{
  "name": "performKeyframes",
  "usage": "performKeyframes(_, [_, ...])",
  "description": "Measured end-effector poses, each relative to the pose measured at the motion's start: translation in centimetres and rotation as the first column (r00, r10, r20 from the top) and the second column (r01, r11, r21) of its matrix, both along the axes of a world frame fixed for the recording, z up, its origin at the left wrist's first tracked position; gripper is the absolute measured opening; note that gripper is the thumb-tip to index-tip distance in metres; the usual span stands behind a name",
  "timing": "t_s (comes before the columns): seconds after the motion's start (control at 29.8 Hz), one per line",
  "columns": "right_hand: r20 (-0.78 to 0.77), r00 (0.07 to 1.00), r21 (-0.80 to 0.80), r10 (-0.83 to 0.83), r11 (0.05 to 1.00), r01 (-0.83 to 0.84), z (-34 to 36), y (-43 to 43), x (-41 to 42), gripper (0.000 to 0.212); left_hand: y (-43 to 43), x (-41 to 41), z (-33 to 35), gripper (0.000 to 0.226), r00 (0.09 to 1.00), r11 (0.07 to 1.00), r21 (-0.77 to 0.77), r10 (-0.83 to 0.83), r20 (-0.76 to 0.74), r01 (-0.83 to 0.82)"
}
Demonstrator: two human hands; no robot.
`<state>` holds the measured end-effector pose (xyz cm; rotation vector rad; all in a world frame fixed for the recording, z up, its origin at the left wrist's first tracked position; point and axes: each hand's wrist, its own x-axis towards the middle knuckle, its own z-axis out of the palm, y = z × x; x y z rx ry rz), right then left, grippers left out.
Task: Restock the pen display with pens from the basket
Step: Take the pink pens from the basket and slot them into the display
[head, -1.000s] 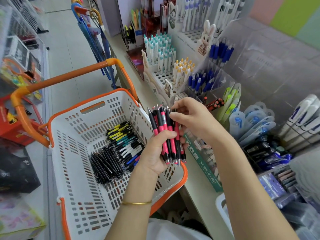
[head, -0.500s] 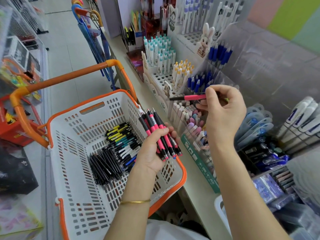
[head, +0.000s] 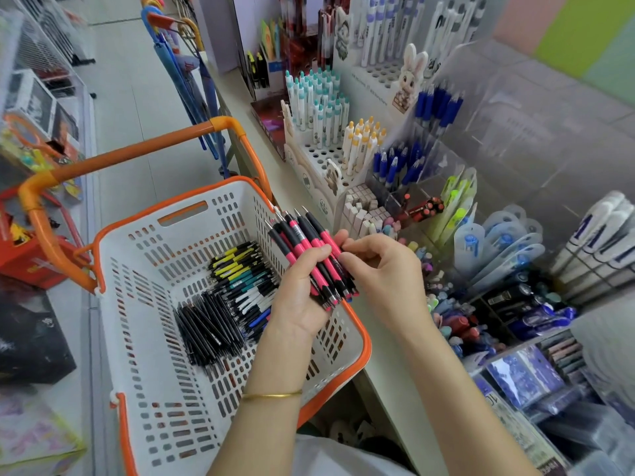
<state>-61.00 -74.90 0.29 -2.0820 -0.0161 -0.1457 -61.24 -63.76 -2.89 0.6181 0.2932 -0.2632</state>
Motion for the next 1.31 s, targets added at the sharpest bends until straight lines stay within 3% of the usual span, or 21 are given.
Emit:
performKeyframes(0.13, [-0.028, 0.997, -0.071, 0.065, 0.995, -0.067, 0.6, -0.6, 0.6, 0.009, 0.2, 0.2, -0.2, 0.023, 1.000, 1.000, 0.006, 0.021, 0.003, -0.021])
performKeyframes(0.27, [0.097, 0.995, -0.143, 0.026, 0.990, -0.012, 1.6, -0.2, 2.1, 0.009, 0.1, 0.0, 0.1, 0.025, 0.999, 0.996, 0.080, -0.045, 0.008, 0.044])
performKeyframes(0.37, [0.051, 0.976, -0.281, 0.209, 0.941, -0.187, 2.9, 0.5, 3.9, 0.032, -0.2, -0.1, 0.2, 0.021, 0.998, 0.991, 0.123, -0.064, 0.021, 0.061])
performKeyframes(0.47, [-0.103, 0.923, -0.328, 0.372, 0.863, -0.384, 3.9, 1.0, 5.3, 0.038, -0.2, -0.2, 0.3, 0.020, 0.992, 0.985, 0.137, -0.116, 0.044, 0.109])
performKeyframes(0.6, [-0.171, 0.872, -0.277, 0.458, 0.827, -0.489, 4.3, 0.8, 6.0, 0.029, 0.1, -0.2, 0.1, 0.016, 0.985, 0.980, 0.135, -0.159, 0.075, 0.148])
performKeyframes(0.74, [-0.238, 0.870, 0.039, 0.432, 0.899, -0.436, 4.6, 0.5, 6.5, 0.008, 0.3, -0.3, -0.1, 0.031, 0.972, 0.966, 0.146, -0.225, 0.067, 0.214])
performKeyframes(0.91, [-0.246, 0.859, 0.217, 0.448, 0.890, -0.401, 4.5, 0.5, 7.4, 0.007, 0.8, 0.1, 0.4, 0.038, 0.954, 0.952, 0.132, -0.287, 0.083, 0.275])
performKeyframes(1.01, [-0.205, 0.915, 0.345, 0.346, 0.901, -0.264, 4.7, 0.4, 8.4, 0.012, 0.7, -0.3, 0.1, 0.041, 0.942, 0.937, 0.146, -0.330, 0.068, 0.318])
performKeyframes(1.14, [-0.021, 0.999, 0.364, 0.041, 0.931, -0.031, 5.8, -0.1, 8.8, 0.015, 0.5, -0.7, -0.8, 0.048, 0.955, 0.951, 0.101, -0.297, 0.020, 0.293])
performKeyframes(1.31, [0.156, 0.950, 0.404, -0.271, 0.895, 0.189, 4.4, 0.0, 6.1, 0.019, 0.4, -0.4, -0.2, 0.018, 0.990, 0.988, 0.078, -0.136, 0.017, 0.135])
